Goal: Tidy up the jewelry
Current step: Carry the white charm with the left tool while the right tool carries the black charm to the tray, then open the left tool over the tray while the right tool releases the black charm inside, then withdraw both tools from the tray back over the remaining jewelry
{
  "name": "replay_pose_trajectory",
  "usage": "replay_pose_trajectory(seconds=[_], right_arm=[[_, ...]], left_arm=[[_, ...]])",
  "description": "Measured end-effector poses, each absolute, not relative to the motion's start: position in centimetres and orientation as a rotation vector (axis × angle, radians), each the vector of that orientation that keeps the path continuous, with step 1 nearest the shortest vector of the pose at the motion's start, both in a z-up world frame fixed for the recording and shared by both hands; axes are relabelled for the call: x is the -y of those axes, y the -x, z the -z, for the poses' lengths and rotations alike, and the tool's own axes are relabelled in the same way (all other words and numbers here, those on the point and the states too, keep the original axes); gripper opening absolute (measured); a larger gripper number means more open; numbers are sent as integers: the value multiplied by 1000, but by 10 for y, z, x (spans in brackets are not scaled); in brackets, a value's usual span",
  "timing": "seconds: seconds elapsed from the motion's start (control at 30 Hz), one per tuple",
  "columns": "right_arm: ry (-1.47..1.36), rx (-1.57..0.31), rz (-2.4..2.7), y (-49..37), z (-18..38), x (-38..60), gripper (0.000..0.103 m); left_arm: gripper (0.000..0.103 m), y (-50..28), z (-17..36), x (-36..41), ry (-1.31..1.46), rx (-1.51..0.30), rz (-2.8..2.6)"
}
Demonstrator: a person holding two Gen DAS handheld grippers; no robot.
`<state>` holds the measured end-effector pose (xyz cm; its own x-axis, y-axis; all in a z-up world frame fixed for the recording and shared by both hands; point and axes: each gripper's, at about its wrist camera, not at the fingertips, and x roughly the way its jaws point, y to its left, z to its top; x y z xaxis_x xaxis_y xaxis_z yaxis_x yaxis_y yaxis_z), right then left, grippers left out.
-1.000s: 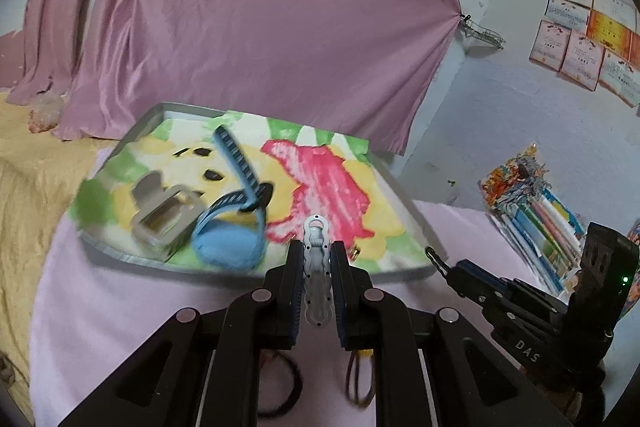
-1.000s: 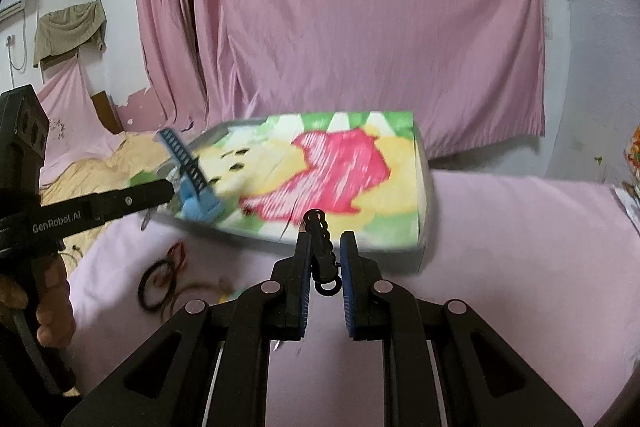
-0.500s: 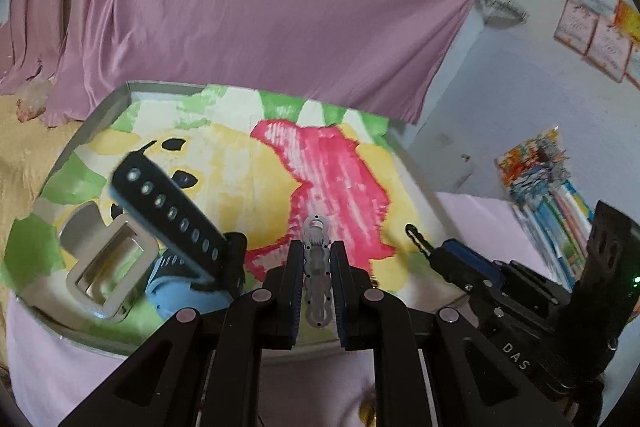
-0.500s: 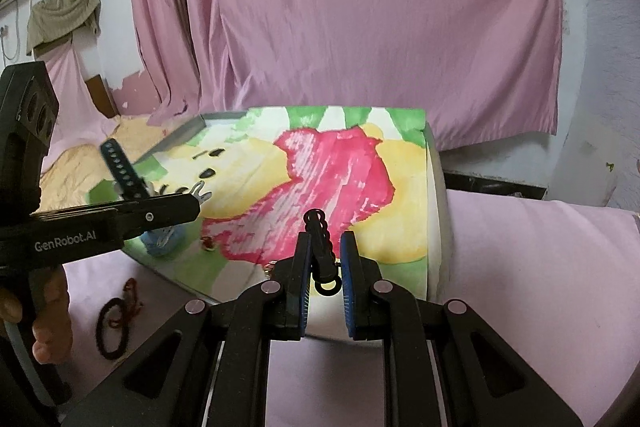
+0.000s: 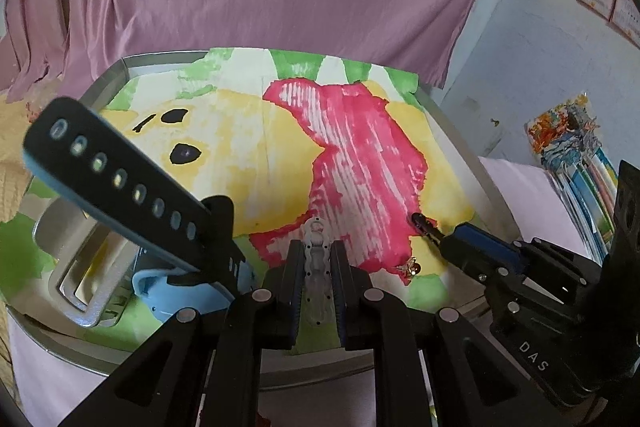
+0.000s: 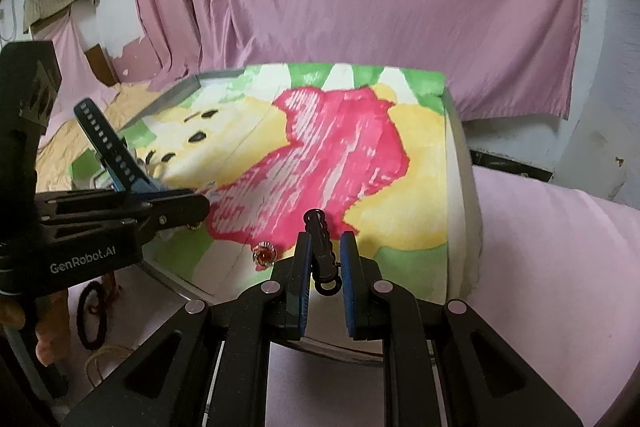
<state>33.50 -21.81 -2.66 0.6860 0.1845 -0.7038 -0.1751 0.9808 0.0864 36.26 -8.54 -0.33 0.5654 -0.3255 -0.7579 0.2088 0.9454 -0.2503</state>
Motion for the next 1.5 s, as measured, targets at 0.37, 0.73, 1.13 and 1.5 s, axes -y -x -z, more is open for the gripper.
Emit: replay_pose_trajectory(seconds=[0.37,0.73,1.13,1.5], right_arm=[[-47,-785,-195,-330,24,224,24],[-113,-653,-137,-303,6,241,40],[-159,-497,-107,-260,-10,250,74],[-122,-333,-85,-213,-24,238,99]], left_arm=[[14,-362,4,81,165,-921,315],[45,-347,-11,77,205,-840,331],[82,-301,-38,60,210,-642,296],[103,-255,-45,28,227,-458,218]])
